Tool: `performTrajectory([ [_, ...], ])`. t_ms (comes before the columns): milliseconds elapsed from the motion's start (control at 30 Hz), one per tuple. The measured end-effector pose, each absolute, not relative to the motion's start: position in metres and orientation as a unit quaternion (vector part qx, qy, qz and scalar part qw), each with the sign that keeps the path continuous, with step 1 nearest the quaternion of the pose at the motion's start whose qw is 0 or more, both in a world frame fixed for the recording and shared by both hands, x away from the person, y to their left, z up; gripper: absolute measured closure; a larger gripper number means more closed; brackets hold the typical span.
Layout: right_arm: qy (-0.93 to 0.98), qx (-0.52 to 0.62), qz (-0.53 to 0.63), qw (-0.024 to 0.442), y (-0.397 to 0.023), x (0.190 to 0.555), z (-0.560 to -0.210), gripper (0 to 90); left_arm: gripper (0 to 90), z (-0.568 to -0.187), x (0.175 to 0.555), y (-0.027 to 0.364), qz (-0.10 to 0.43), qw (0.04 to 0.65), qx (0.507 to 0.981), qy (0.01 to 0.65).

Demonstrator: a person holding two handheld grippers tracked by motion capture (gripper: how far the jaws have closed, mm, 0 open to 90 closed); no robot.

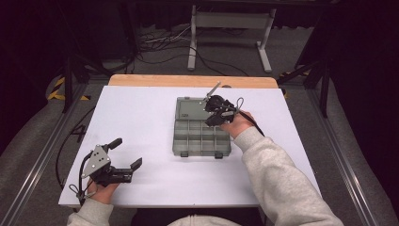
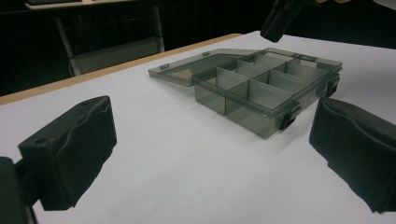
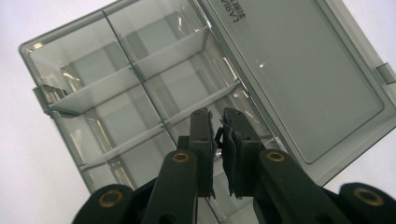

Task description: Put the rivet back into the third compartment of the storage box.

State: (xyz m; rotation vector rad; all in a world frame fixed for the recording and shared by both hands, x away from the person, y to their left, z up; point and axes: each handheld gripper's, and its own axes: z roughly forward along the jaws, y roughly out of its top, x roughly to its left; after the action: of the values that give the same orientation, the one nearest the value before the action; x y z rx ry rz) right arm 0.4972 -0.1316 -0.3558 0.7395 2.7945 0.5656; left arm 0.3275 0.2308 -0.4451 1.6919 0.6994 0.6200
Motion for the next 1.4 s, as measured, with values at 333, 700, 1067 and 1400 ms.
performTrajectory([
  [333, 0.945, 0.259, 0.180, 0.087, -0.132, 0.506, -0.374, 82.5, 1.2, -0.445, 0.327, 0.231, 0.263, 0.567, 0.722, 0.298],
  [700, 0.945, 0.268, 0.171, 0.080, -0.132, 0.512, -0.387, 82.4, 1.3, -0.445, 0.327, 0.231, 0.263, 0.566, 0.722, 0.298],
  [1067, 0.946, 0.271, 0.159, 0.073, -0.130, 0.514, -0.398, 81.8, 1.3, -0.445, 0.327, 0.232, 0.263, 0.566, 0.722, 0.298],
  [1400, 0.943, 0.264, 0.182, 0.093, -0.132, 0.507, -0.385, 69.6, 1.3, -0.445, 0.328, 0.230, 0.263, 0.568, 0.721, 0.297],
])
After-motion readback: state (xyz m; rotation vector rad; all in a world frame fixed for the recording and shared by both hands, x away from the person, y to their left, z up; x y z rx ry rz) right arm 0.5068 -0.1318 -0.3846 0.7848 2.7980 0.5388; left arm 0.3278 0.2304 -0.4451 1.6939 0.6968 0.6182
